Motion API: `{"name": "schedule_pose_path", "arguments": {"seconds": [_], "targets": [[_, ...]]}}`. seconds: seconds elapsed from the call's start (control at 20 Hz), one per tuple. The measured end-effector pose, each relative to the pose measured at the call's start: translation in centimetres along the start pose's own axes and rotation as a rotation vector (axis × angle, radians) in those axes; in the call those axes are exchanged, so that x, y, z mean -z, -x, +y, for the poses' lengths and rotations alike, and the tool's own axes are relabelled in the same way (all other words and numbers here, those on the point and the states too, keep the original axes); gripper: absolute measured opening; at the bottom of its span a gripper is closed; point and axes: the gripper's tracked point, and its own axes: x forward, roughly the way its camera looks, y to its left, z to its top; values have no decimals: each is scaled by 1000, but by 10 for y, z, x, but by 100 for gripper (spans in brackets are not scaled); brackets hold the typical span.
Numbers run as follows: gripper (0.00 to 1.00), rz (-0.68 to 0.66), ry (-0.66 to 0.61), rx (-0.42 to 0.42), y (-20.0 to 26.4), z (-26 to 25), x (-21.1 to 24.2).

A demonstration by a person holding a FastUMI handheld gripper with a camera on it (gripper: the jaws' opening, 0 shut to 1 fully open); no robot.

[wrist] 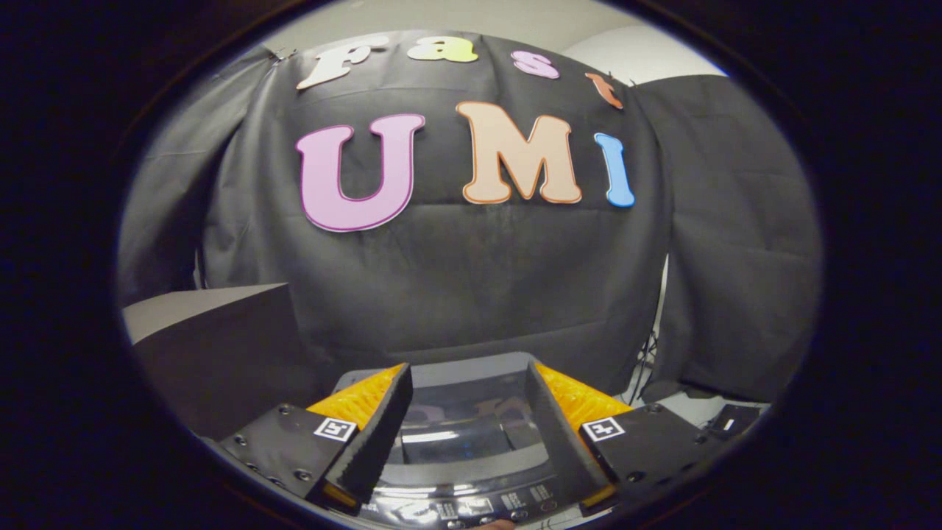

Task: Put the clothes into the washing machine and then close the washing machine lid.

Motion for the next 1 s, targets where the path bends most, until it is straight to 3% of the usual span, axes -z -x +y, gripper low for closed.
{"name": "schedule_pose_path", "arguments": {"seconds": [0.4,0.8,1.0], "targets": [[95,-7,-3,27,89,-33,66],[95,-38,106,10,135,-48,63],[95,-42,67,82,144,-74,74]]}}
